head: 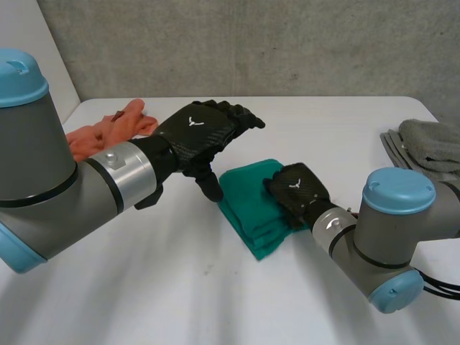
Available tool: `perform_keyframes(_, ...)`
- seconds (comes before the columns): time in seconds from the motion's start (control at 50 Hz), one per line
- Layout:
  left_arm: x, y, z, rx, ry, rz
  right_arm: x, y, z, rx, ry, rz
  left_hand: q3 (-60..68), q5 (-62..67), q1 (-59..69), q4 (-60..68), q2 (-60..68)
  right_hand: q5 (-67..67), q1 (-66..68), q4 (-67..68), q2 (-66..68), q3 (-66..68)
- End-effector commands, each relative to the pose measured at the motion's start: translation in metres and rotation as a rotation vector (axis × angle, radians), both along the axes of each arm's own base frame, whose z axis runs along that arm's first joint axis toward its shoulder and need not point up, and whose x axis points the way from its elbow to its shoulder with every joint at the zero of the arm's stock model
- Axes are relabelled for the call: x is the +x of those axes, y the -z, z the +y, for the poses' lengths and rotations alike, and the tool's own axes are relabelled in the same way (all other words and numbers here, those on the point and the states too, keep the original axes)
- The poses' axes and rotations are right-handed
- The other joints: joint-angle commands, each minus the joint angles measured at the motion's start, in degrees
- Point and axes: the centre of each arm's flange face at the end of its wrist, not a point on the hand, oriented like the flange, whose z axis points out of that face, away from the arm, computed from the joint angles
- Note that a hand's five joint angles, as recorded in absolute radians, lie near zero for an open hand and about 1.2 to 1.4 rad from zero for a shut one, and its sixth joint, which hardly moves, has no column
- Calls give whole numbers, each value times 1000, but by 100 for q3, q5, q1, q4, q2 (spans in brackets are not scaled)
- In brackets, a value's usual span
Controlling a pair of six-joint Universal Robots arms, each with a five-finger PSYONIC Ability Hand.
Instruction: Fold the laundry.
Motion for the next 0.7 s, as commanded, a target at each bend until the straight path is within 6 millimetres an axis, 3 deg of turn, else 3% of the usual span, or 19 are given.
perform_keyframes(0.02,3,1,3,8,-2,-4,1,9,6,51,-20,18,26,-11,152,56,72,24,331,-92,-1316,-100)
perform_keyframes(0.32,6,4,0,16,-11,-8,2,18,2,42,-17,24,26,-11,152,56,72,1250,1557,1134,-89,1126)
perform_keyframes(0.4,6,4,0,16,-11,-8,1,13,-4,25,-7,15,26,-11,152,56,72,4052,4359,3936,2713,3928)
perform_keyframes(0.44,6,4,0,16,-11,-8,3,9,-7,14,-4,10,10,-28,135,39,55,4758,5066,4643,3419,4634)
perform_keyframes(0.62,6,3,1,15,-11,-6,4,9,-14,3,-8,17,10,-28,135,39,55,4761,5069,4646,3422,4638)
perform_keyframes(0.7,7,5,2,19,-11,-9,-13,5,-40,-33,46,28,26,-11,152,56,72,4761,5069,4646,3422,4638)
